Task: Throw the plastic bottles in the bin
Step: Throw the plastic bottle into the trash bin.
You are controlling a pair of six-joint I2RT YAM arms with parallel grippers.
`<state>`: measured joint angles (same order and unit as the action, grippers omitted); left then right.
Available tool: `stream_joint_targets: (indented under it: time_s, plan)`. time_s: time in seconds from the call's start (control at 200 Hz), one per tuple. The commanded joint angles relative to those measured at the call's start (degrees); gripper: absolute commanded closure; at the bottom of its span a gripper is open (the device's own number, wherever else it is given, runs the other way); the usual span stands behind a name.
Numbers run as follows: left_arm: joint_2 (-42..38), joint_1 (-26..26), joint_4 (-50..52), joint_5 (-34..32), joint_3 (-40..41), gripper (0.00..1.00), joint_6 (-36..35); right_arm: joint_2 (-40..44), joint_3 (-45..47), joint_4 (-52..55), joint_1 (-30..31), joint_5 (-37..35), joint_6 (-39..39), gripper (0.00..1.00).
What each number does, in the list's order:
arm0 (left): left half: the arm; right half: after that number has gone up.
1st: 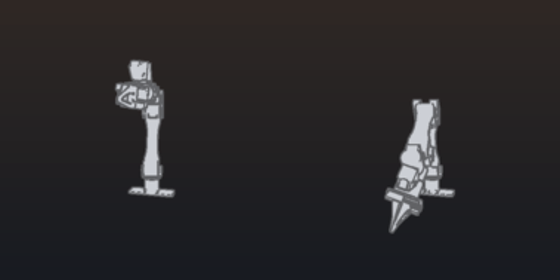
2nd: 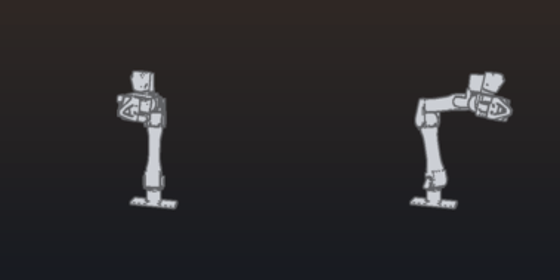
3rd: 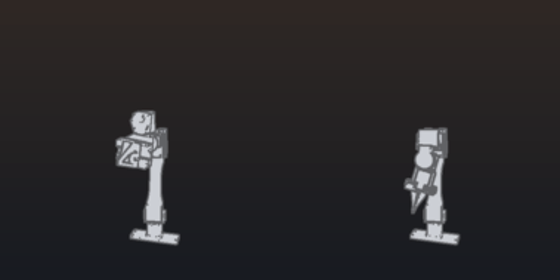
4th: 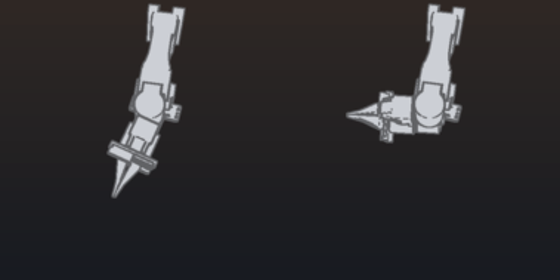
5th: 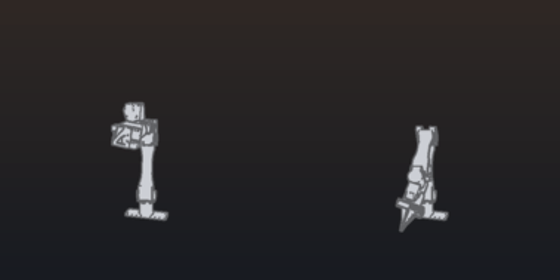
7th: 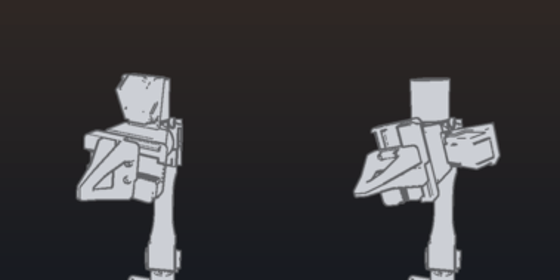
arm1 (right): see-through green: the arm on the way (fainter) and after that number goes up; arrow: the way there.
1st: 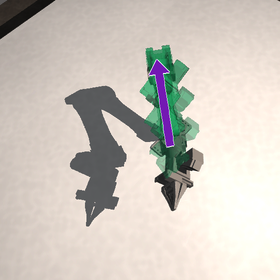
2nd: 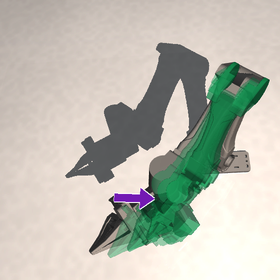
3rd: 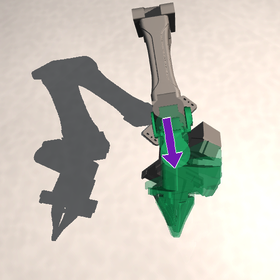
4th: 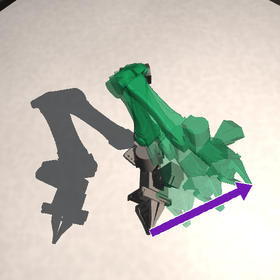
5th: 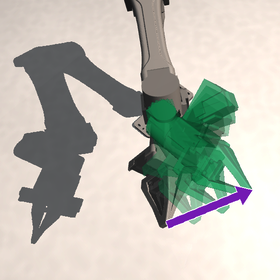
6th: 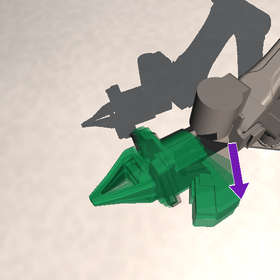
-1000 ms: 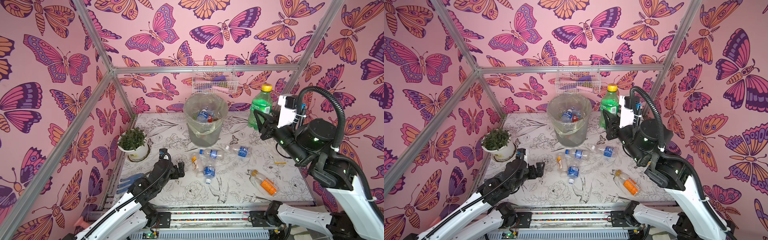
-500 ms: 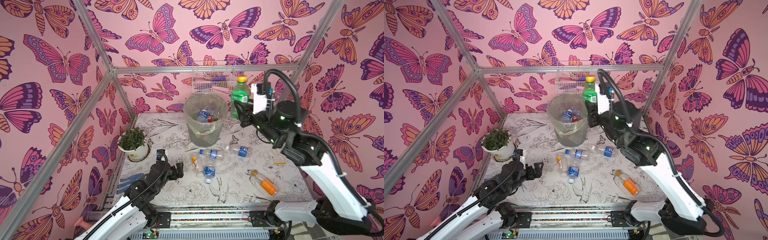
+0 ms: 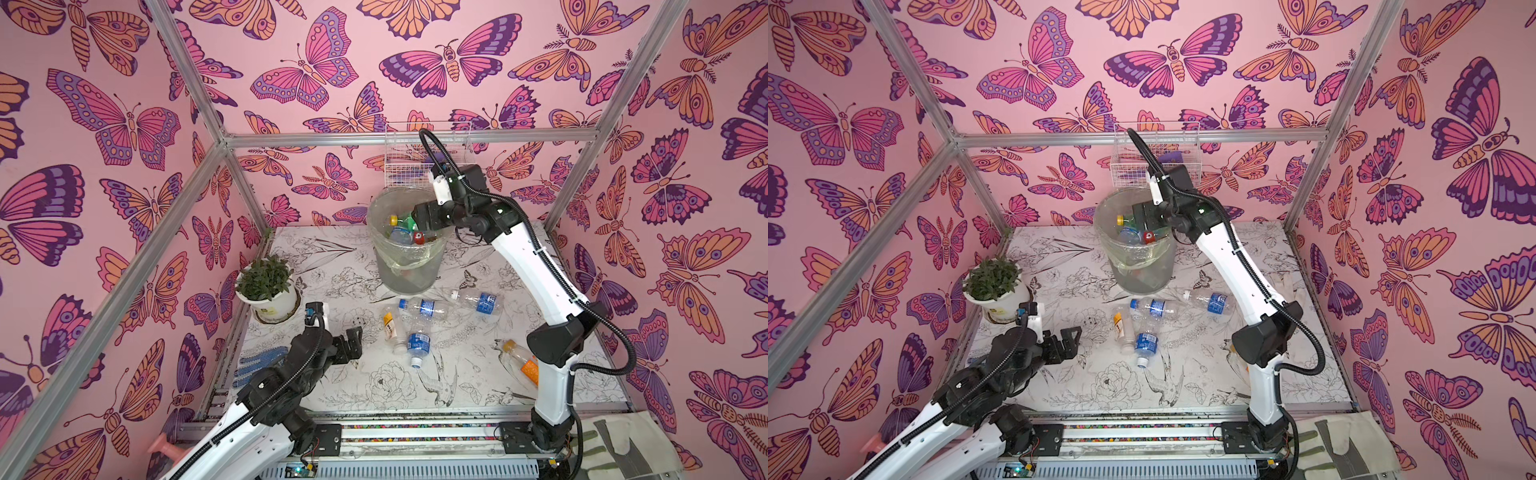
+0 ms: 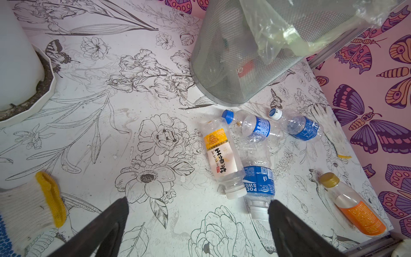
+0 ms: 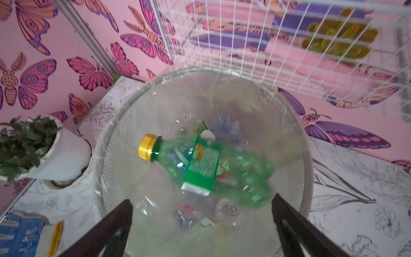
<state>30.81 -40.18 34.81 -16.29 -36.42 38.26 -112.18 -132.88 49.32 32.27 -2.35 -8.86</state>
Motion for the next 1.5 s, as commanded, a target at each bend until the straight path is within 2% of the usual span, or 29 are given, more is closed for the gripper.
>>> stream_joint_targets:
  time_s: [0.0,0.366,0.536,1.147,1.492]
  plan:
    - [-0.35,-0.16,2.05,-0.72,-0.93,0.00,0.63,8.53,2.70,-1.71,0.25,1.27,-0.26,0.01]
    - [3.18,-0.17,1.38,-0.75,-1.81,0.00,0.35,19.57,14.93,-7.21,0.24,-0.02,-0.54,0.01]
    - [4.67,-0.17,0.49,-0.32,-1.71,0.00,0.28,21.72,18.85,-7.65,0.18,-1.18,-0.67,0.01]
    - [11.17,-0.25,-4.98,3.96,-1.11,0.00,0.61,36.48,36.64,-10.58,0.16,-5.68,-3.51,0.01]
    - [16.21,-0.31,-9.25,6.42,-0.90,0.00,1.20,40.56,43.64,-11.24,-0.44,-6.26,-5.41,0.01]
